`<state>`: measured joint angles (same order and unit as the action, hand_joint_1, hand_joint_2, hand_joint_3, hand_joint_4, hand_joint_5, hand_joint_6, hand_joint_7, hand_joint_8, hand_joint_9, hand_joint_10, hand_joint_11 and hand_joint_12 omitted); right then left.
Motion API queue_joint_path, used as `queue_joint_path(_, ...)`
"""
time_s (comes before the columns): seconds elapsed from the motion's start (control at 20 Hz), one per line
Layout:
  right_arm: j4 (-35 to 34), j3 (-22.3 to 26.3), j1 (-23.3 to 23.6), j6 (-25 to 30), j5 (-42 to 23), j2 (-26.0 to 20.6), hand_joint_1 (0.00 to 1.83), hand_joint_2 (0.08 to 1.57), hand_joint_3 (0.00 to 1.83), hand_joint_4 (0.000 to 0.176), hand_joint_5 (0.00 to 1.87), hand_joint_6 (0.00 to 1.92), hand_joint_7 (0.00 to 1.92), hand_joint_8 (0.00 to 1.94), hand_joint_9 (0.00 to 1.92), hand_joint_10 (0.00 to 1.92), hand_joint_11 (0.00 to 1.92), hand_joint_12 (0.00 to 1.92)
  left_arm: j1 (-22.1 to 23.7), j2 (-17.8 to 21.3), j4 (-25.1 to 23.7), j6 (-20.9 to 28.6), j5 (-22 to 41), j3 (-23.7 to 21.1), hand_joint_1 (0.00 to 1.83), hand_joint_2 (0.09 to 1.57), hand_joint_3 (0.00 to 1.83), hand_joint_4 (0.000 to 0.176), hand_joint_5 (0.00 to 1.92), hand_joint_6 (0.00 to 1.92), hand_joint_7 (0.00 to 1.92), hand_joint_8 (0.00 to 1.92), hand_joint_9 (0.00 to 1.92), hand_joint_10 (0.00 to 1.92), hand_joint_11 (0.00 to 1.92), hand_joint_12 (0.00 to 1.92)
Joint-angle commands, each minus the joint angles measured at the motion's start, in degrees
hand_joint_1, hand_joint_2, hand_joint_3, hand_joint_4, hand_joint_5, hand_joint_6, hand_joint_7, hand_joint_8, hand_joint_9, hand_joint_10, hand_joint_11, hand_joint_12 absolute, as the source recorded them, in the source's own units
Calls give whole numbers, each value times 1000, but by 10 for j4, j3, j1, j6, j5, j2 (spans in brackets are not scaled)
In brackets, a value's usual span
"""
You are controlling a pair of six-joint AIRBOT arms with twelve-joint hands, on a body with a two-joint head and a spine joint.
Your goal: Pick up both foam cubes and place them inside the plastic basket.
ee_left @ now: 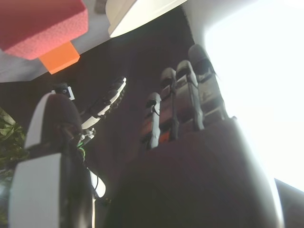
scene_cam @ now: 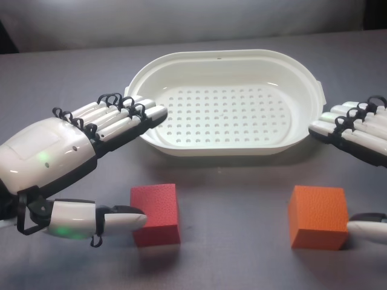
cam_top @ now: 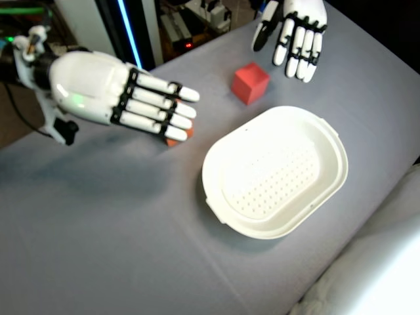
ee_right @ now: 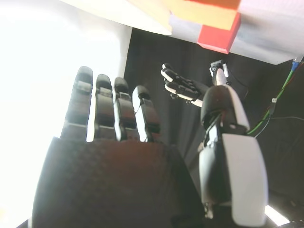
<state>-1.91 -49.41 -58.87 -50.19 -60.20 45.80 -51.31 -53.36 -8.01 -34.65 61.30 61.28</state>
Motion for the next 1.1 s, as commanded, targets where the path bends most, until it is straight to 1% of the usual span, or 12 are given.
queue_joint_path(0.0,-3,-2,2,4,-70,0,504,1149,25,0,0,0,0,0,0,0,0,0,2,-1,10,2,68,-1,442,1042,14,25,0,0,0,0,0,0,0,459)
queue_joint_path(0.2,1,-2,-3,22,-70,6,517,1143,13,0,0,0,0,0,0,0,0,0,-3,-6,-3,14,56,-4,510,1033,0,53,0,0,0,0,0,0,0,609)
queue_joint_path(0.3,2,-8,-9,36,-66,17,485,1133,6,0,0,0,0,0,9,4,6,4,-6,-17,-7,22,46,-2,506,1024,0,33,0,0,0,0,5,2,0,622)
queue_joint_path(0.4,1,-19,-15,46,-54,37,511,1117,0,0,0,0,0,0,0,0,0,0,-6,-34,-12,33,28,8,515,1030,0,21,0,0,0,0,23,8,0,852)
queue_joint_path(0.5,-2,-30,-14,50,-34,54,554,1096,0,0,0,0,0,0,0,0,13,7,-3,-49,-12,37,11,18,592,1008,0,40,0,0,0,0,50,19,0,877)
queue_joint_path(0.65,-5,-53,-8,67,-8,81,555,1085,0,0,0,0,0,0,9,4,43,30,0,-69,-12,44,-16,33,728,957,0,5,41,8,64,7,121,34,0,1087)
queue_joint_path(0.8,-7,-73,3,73,22,104,634,1093,3,0,0,0,40,7,39,13,0,446,1,-84,-11,54,-37,49,921,1051,8,0,270,31,295,25,326,83,0,1353)
queue_joint_path(0.85,-7,-83,6,84,30,113,684,1128,6,0,23,5,265,51,226,100,0,837,2,-92,-10,60,-46,56,1056,1076,5,0,425,41,502,52,503,172,116,1397)
queue_joint_path(0.9,-7,-90,7,92,32,120,849,1186,4,0,214,56,522,150,422,559,127,1362,2,-96,-8,61,-48,60,1193,1106,3,0,646,49,780,229,692,786,480,1542)
queue_joint_path(0.95,-7,-92,9,94,32,121,1204,1225,2,0,470,220,692,1136,593,962,400,1563,3,-97,-7,62,-45,61,1221,1192,4,0,670,974,875,1106,818,1162,731,1608)
queue_joint_path(1.0,-4,-91,12,94,26,120,1337,1236,0,0,622,1279,740,1346,777,1489,680,1549,4,-96,-7,61,-33,58,1349,1194,4,0,777,1040,760,1340,873,1504,845,1613)
queue_joint_path(1.05,4,-86,19,93,10,110,1341,1234,0,0,634,1338,750,1325,775,1505,615,1568,7,-84,-7,57,-11,51,1342,1227,7,0,721,1173,693,1407,789,1586,774,1669)
